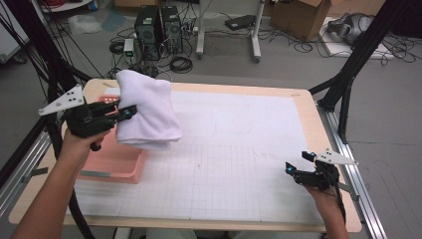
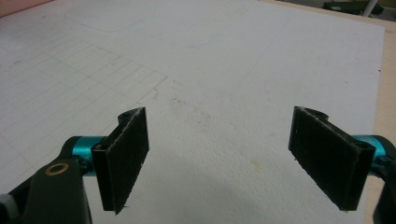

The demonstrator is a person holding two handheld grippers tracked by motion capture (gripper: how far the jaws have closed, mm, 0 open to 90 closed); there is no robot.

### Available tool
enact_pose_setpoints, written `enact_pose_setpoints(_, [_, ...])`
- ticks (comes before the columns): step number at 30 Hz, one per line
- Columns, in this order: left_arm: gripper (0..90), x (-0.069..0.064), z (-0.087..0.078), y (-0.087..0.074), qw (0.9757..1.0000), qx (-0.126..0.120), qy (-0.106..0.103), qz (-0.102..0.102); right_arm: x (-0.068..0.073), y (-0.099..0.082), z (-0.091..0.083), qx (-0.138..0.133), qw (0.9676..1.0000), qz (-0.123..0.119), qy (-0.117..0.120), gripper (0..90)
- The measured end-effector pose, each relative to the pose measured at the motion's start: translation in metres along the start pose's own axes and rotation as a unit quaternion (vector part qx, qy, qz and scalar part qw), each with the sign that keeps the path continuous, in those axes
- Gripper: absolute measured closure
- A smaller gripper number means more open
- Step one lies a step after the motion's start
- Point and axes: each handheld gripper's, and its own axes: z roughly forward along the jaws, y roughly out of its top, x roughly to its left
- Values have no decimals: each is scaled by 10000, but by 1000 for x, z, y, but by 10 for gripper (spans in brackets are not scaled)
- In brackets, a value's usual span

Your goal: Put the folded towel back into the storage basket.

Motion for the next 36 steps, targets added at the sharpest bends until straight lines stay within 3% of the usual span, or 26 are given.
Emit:
enact_pose_setpoints(24, [739,35,-79,3,9978,-215,616,-93,3,1,2,84,9999,-30,-66,191])
enact_pose_setpoints(36, [737,51,-88,-26,9968,-28,724,-339,5,0,4,120,9999,-78,-91,191])
